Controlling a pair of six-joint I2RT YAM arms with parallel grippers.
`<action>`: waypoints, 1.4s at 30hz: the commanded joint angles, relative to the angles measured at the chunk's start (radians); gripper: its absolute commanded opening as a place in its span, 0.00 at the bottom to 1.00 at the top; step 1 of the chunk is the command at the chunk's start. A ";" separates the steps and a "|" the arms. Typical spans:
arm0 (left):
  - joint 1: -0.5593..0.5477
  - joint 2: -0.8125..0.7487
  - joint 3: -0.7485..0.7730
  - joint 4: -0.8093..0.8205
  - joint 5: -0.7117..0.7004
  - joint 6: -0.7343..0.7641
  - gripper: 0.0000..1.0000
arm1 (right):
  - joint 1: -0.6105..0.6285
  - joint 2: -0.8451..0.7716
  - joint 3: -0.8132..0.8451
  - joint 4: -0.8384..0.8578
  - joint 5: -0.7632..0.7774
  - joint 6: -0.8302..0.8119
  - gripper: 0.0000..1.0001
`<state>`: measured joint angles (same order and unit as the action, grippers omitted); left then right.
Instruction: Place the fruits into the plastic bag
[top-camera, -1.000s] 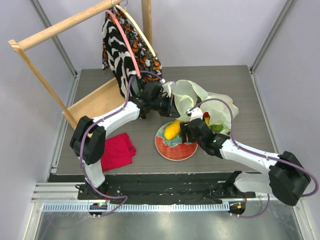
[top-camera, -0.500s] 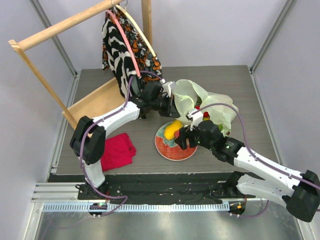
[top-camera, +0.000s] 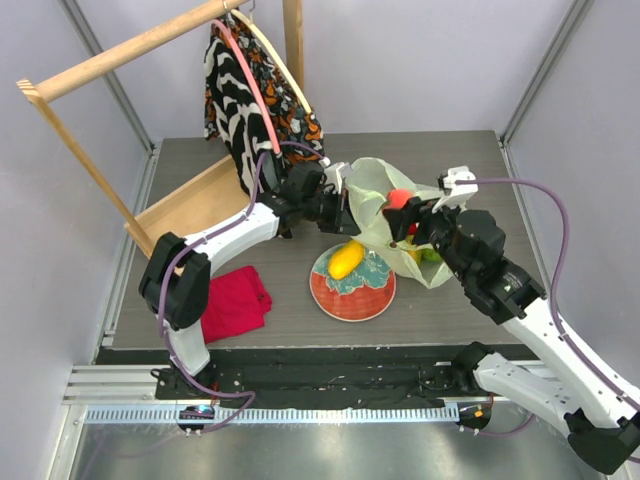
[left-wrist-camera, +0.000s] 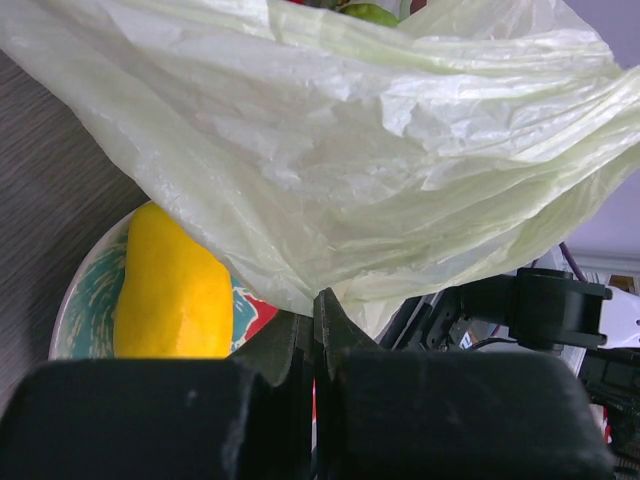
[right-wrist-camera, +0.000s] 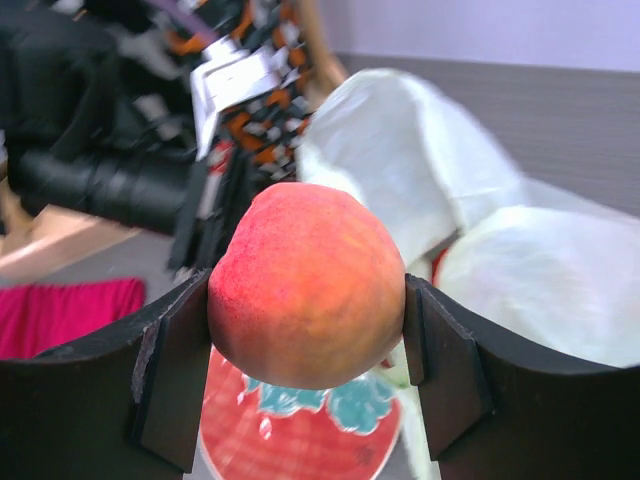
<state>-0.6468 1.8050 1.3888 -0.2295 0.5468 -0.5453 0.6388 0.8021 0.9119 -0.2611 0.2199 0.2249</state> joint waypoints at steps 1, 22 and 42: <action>-0.001 -0.058 0.019 0.016 0.015 0.001 0.00 | -0.086 0.037 0.073 0.002 0.141 -0.036 0.26; -0.001 -0.050 0.018 0.016 0.016 0.001 0.00 | -0.174 0.338 0.122 0.109 -0.020 -0.012 0.20; -0.001 -0.052 0.016 0.021 0.022 -0.004 0.00 | -0.188 0.571 0.171 0.059 0.519 0.018 0.22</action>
<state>-0.6468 1.7885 1.3888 -0.2295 0.5472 -0.5457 0.4561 1.3834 1.0588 -0.1963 0.4652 0.2676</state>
